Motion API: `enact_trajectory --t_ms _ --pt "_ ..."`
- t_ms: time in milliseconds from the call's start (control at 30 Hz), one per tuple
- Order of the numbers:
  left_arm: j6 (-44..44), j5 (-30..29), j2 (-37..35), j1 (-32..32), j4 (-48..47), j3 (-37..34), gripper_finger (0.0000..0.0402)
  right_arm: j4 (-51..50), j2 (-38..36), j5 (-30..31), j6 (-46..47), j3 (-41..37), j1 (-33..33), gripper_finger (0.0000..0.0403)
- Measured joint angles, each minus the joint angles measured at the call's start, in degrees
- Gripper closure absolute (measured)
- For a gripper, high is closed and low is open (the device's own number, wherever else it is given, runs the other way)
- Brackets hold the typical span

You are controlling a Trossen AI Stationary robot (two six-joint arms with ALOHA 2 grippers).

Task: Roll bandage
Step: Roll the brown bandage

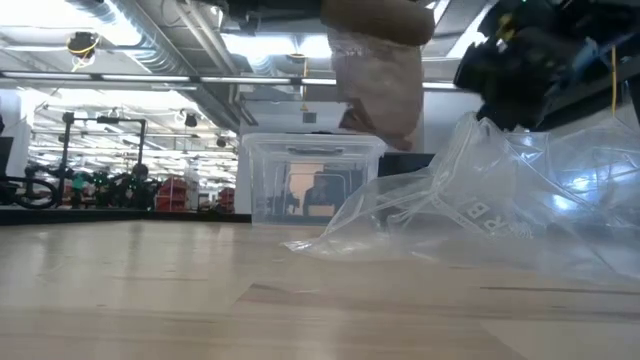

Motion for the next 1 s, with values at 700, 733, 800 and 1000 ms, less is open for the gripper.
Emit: enact_trajectory --t_ms 700,733,800,1000 --pt "-3.26 2.29 0.01 0.39 19.95 -8.64 0.0382 62.8 5.27 4.75 -4.12 -17.79 6.97 0.0176" --pt "-2.79 2.28 0.01 0.59 22.23 -9.38 0.0382 62.24 5.68 5.41 -4.47 -17.25 7.93 0.0176" --pt "-2.22 2.31 0.01 1.27 25.11 -10.04 0.0382 62.14 6.64 7.21 -4.75 -16.26 9.43 0.0176" --pt "-2.61 2.43 0.01 2.53 25.27 -10.1 0.0382 61.63 9.13 9.17 -5.38 -12.07 10.45 0.0176"
